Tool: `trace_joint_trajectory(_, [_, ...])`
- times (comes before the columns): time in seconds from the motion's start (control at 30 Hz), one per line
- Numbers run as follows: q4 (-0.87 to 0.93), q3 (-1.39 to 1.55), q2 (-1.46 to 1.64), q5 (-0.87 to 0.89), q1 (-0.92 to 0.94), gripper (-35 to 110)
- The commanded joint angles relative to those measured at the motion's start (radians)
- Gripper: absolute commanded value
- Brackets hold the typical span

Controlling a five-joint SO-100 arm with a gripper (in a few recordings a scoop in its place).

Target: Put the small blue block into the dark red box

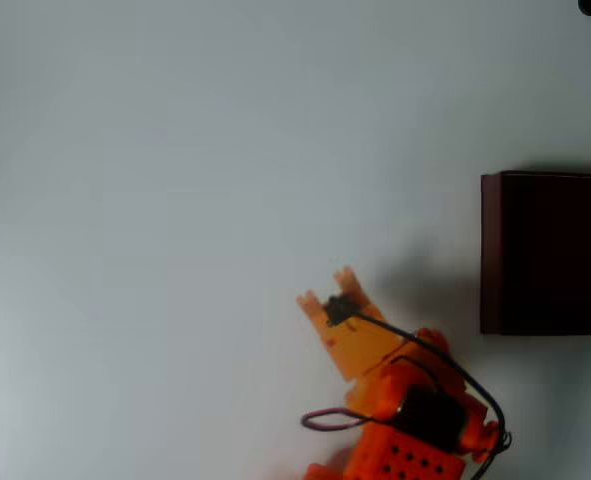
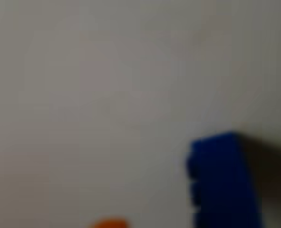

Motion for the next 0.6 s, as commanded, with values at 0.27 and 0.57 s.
trace_joint_trajectory(0.27, [-0.054,0.072,-0.032,0.015,0.034,27])
trace_joint_trajectory(0.57, [-0.081,0.078,-0.077,0.003,0.048,25])
